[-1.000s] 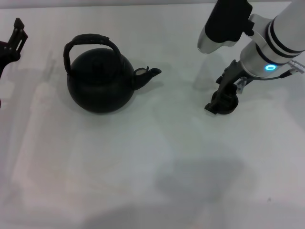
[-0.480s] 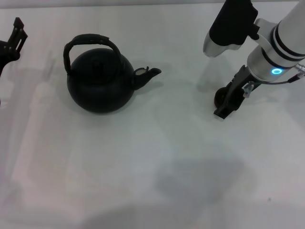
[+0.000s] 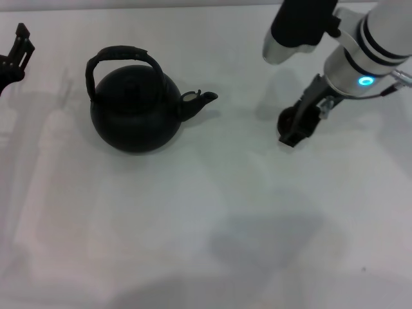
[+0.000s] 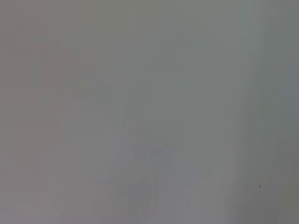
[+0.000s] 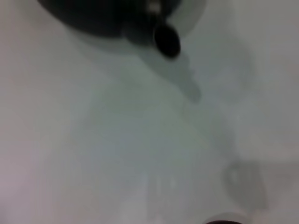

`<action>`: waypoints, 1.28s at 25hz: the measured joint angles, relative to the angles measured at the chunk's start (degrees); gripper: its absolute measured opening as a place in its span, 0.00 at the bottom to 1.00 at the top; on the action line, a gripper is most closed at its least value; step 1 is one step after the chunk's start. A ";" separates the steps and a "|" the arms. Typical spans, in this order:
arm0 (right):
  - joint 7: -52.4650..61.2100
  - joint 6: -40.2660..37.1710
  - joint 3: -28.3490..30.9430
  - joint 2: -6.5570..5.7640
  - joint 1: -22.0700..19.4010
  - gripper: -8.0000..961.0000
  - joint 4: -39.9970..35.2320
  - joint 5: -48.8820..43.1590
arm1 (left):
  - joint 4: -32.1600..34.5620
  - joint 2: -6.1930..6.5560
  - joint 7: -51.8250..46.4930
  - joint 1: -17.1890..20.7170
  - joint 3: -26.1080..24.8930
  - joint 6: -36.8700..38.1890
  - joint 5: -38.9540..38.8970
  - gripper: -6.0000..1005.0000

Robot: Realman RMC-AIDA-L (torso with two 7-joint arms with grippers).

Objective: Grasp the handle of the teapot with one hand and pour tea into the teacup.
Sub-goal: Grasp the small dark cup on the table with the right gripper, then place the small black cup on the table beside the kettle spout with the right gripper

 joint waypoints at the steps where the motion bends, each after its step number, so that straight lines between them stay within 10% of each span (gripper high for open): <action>1: 0.04 -0.03 -0.02 0.10 0.36 0.76 -0.37 0.16 | -0.04 0.00 0.00 -0.01 0.00 0.01 0.00 0.80; 14: 0.85 -6.99 -14.71 0.45 8.60 0.76 5.32 11.40 | 0.18 -0.08 0.01 0.04 0.00 0.06 0.00 0.80; 32: 1.74 -10.60 -19.43 0.45 8.48 0.79 6.11 13.78 | 0.24 -0.17 -0.12 0.15 0.00 0.11 0.01 0.80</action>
